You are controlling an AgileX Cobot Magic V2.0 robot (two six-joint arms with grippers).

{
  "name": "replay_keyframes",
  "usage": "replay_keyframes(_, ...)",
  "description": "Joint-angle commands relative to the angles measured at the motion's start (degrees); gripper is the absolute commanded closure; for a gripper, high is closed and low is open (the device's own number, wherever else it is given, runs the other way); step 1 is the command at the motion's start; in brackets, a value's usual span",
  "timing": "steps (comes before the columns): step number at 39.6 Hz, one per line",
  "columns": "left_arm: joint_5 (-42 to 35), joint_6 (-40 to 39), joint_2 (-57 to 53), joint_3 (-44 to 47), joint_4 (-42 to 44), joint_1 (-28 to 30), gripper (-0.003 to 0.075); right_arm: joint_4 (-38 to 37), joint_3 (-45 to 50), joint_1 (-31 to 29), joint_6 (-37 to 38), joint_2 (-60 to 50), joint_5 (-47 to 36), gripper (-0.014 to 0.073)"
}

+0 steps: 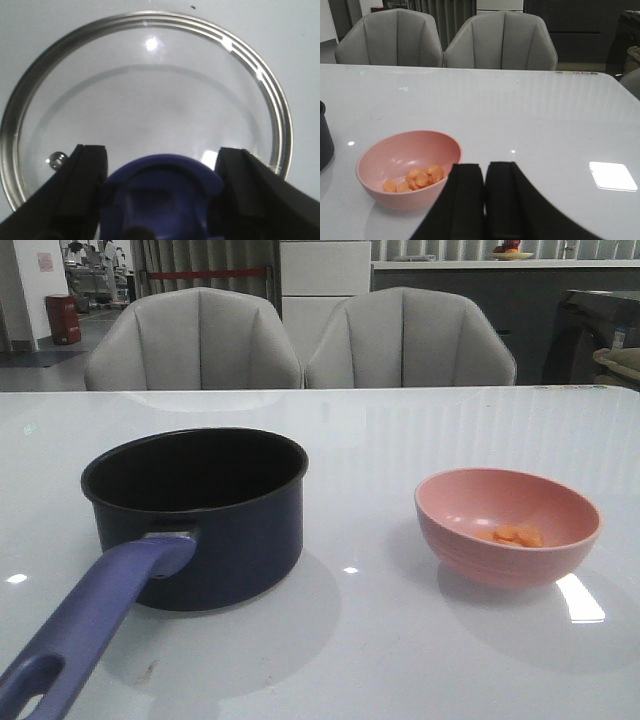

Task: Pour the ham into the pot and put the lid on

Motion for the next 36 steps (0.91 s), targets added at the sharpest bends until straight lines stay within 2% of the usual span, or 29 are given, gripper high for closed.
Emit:
replay_keyframes(1, -3.00, 0.04, 0.06, -1.24, -1.04, 0.04, 0.0473, -0.45, 0.63, -0.54, -0.26, -1.14, -4.26, 0.0440)
replay_keyframes(14, -5.11, 0.04, 3.24, -1.24, -1.04, 0.04, 0.0455, -0.45, 0.63, -0.54, -0.26, -1.14, -4.26, 0.0440)
replay_keyframes(16, -5.34, 0.04, 3.24, -1.24, -0.90, 0.04, 0.0421, -0.45, 0.63, -0.54, -0.26, -1.14, -4.26, 0.0440)
replay_keyframes(19, -5.34, 0.04, 3.24, -1.36, -0.28, 0.04, 0.0332, -0.45, 0.63, -0.54, -0.26, -1.14, -4.26, 0.0440)
replay_keyframes(22, -5.14, 0.07, 3.24, -1.84, 0.48, 0.04, 0.0211, -0.45, 0.63, -0.54, -0.26, -1.14, -4.26, 0.0440)
replay_keyframes(25, -4.35, 0.07, 3.24, -2.65, 1.46, -0.08, 0.0143, -0.45, 0.63, -0.54, -0.26, -1.14, -4.26, 0.0440)
replay_keyframes(28, -2.89, 0.07, 3.24, -3.92, 2.36, -0.78, 0.0120, -0.45, 0.63, -0.54, -0.26, -1.14, -4.26, 0.0440)
replay_keyframes(36, 4.67, 0.07, 3.24, -10.20, 4.26, -4.30, 0.0125, -0.45, 0.63, -0.54, -0.26, -1.14, -4.26, 0.0440)
